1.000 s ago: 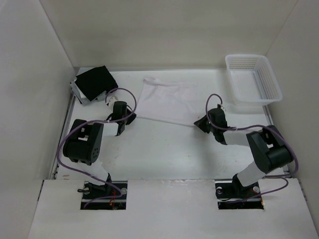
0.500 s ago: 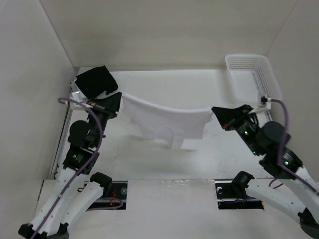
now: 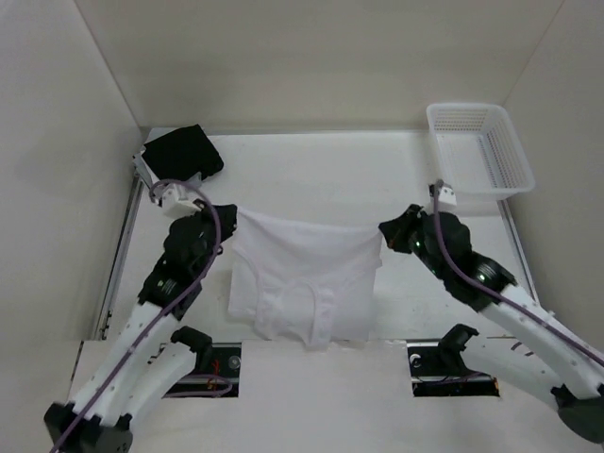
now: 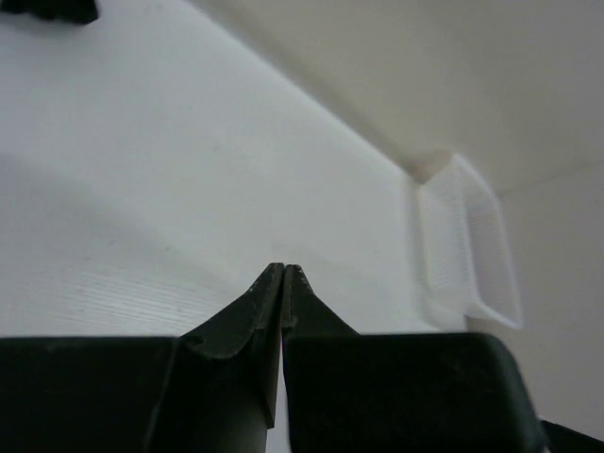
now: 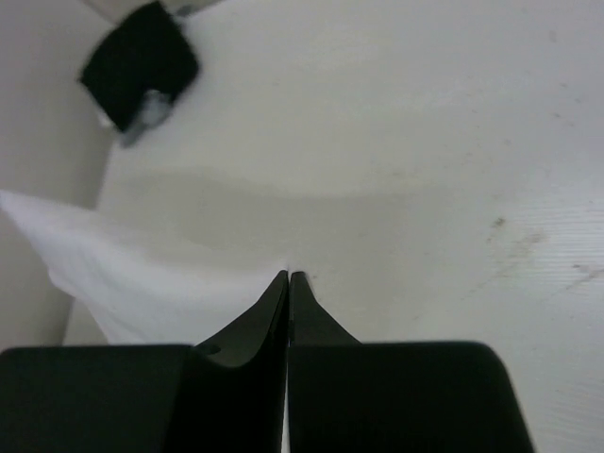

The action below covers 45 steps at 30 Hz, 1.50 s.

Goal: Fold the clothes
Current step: Fold the tank top

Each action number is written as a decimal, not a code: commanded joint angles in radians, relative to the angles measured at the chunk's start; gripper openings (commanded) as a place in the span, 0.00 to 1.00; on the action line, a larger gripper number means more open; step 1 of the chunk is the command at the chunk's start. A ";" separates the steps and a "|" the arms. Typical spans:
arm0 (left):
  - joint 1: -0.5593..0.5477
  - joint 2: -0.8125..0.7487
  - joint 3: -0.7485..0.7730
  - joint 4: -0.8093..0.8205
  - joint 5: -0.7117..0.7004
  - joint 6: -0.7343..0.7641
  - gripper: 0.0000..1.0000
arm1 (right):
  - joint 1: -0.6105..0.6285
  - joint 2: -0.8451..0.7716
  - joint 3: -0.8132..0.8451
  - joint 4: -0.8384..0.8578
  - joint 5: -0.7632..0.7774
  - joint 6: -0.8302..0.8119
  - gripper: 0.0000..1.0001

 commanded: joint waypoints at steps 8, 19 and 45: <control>0.212 0.838 0.187 0.458 0.095 -0.016 0.00 | -0.478 0.825 0.228 0.474 -0.468 -0.017 0.00; 0.259 0.727 0.010 0.555 0.201 -0.076 0.00 | -0.453 0.717 0.101 0.481 -0.442 -0.017 0.00; 0.193 -0.332 -0.560 -0.104 0.191 -0.198 0.05 | -0.047 0.158 -0.525 0.277 -0.166 0.302 0.03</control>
